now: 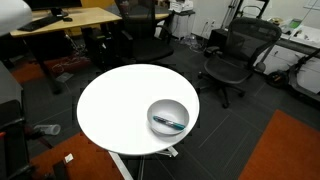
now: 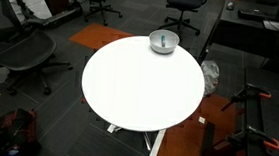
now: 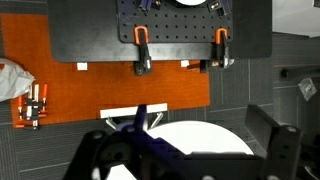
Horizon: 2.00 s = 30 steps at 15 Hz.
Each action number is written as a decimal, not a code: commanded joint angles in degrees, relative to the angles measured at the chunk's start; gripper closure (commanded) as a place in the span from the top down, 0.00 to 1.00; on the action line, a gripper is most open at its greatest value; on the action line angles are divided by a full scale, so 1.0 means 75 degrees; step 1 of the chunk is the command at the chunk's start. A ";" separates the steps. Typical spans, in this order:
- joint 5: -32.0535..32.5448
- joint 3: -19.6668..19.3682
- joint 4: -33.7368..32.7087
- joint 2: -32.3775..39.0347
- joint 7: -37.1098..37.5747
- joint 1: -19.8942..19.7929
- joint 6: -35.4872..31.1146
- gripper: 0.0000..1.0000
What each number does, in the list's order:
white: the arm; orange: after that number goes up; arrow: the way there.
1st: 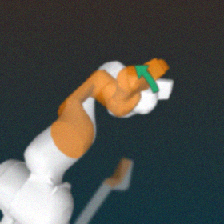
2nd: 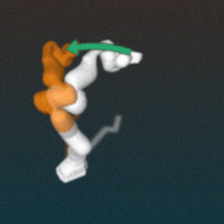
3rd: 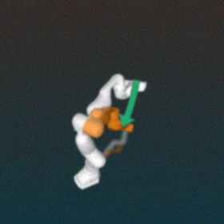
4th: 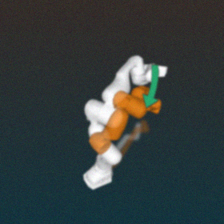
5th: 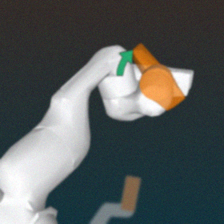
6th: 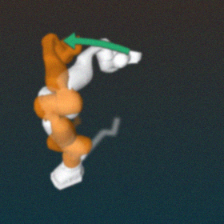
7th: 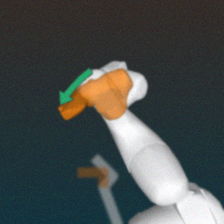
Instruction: Take the green marker out of the grey bowl
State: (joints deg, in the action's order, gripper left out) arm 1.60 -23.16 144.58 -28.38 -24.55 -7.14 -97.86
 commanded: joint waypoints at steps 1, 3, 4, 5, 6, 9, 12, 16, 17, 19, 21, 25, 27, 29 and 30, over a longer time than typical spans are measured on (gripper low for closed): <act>-0.0097 0.0238 -0.0005 0.0057 -0.0051 -0.0211 -0.0049 1.00; -0.0288 0.0261 -0.0035 0.0088 -0.0075 -0.0141 -0.0106 1.00; -0.0419 0.0275 -0.0041 0.0071 -0.0064 -0.0127 -0.0118 1.00; -0.0561 0.0328 -0.0030 0.0050 0.0088 -0.0140 -0.0212 1.00; -0.0733 0.0362 -0.0031 0.0052 0.0207 -0.0154 -0.0290 1.00; -0.1244 0.0581 0.0177 -0.0106 0.0954 -0.0263 -0.0692 1.00; -0.1633 0.0897 0.0312 -0.0043 0.2044 -0.0383 -0.1472 1.00; -0.1862 0.1360 0.0425 0.0157 0.3431 -0.0467 -0.2677 1.00; -0.1886 0.1474 0.0430 0.0245 0.3831 -0.0490 -0.2975 1.00; -0.1957 0.1644 0.0363 0.0521 0.4579 -0.0497 -0.3451 1.00; -0.1972 0.1802 0.0283 0.0848 0.5177 -0.0483 -0.3928 1.00; -0.1805 0.2113 0.0121 0.1612 0.6343 -0.0509 -0.5068 1.00; -0.1731 0.2218 -0.0007 0.2010 0.6845 -0.0530 -0.5558 1.00; -0.1627 0.2285 -0.0192 0.2406 0.7300 -0.0555 -0.5896 1.00; -0.1575 0.2296 -0.0318 0.2625 0.7508 -0.0557 -0.6033 1.00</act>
State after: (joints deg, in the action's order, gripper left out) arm -11.48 -7.40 145.64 -13.55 26.73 -10.07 -140.74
